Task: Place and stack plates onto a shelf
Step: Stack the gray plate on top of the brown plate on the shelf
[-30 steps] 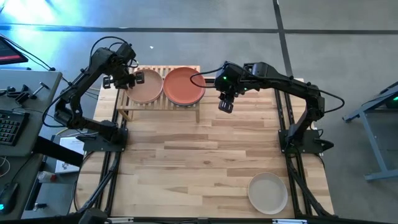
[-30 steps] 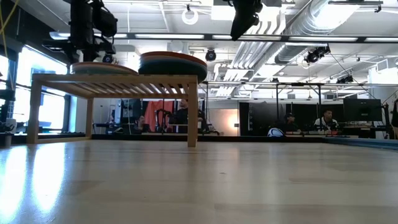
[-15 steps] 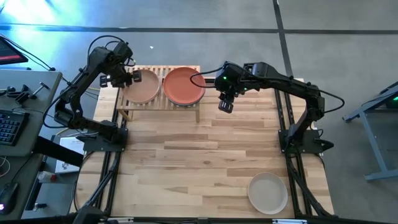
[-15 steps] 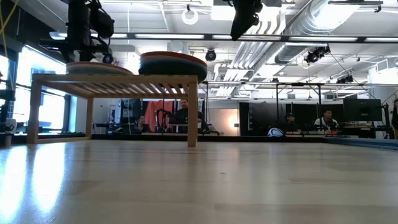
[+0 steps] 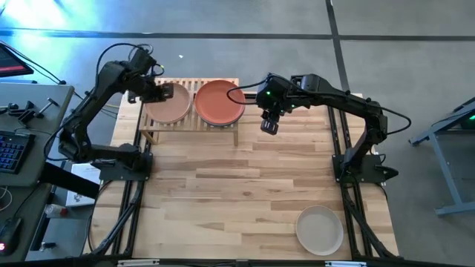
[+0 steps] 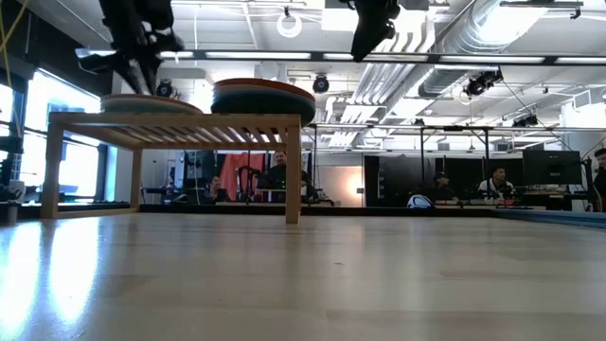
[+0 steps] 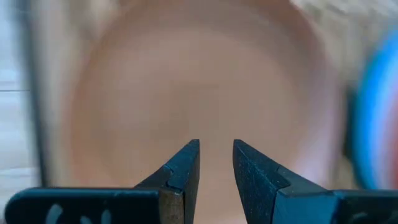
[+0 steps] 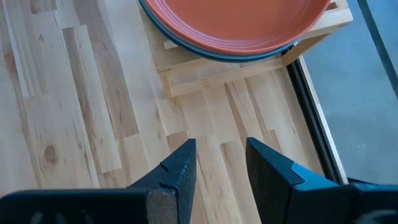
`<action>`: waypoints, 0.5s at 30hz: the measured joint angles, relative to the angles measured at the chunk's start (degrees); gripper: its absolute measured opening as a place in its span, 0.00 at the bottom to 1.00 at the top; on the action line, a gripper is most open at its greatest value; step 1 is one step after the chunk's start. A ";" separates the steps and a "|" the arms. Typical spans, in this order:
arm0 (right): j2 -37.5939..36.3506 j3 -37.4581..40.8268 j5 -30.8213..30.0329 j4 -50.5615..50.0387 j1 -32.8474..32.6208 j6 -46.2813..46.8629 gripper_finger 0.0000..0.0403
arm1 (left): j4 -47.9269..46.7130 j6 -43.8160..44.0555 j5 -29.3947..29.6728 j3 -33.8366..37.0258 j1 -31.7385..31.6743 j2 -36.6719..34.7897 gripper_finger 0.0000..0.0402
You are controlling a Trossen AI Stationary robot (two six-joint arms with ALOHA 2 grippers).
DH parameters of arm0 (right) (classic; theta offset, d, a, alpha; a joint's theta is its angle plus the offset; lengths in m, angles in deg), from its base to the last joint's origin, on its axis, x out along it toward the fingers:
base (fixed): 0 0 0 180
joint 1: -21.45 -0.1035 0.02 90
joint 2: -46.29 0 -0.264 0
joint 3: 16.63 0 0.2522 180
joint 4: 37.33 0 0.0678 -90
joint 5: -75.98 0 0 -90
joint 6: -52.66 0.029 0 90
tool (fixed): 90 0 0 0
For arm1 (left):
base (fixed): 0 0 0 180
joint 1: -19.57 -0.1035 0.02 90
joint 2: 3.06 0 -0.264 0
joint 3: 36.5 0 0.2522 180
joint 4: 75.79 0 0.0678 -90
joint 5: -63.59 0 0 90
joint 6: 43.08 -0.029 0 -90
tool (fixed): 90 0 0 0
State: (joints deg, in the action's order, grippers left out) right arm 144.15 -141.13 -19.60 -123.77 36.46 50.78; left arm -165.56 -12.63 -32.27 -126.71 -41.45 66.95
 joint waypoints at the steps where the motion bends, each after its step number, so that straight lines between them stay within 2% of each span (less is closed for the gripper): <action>1: 0.00 0.00 0.08 -0.11 0.00 0.50 0.29 | -0.15 -0.68 -2.26 0.00 0.97 -0.67 0.21; 5: 0.00 0.01 2.67 -2.19 0.00 1.77 0.29 | -0.27 -0.99 -9.27 0.00 6.62 -2.99 0.21; 8: 0.00 0.02 4.18 -3.80 -0.07 3.69 0.29 | -0.26 0.26 -9.86 0.00 11.61 -4.50 0.21; 15: 0.00 0.02 4.65 -8.18 -1.90 14.92 0.29 | -0.27 1.88 -9.51 0.00 24.55 -5.96 0.21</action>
State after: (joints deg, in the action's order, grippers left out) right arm 144.15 -141.10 -14.95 -131.95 34.56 65.70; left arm -165.83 -10.75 -41.78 -126.71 -16.90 60.99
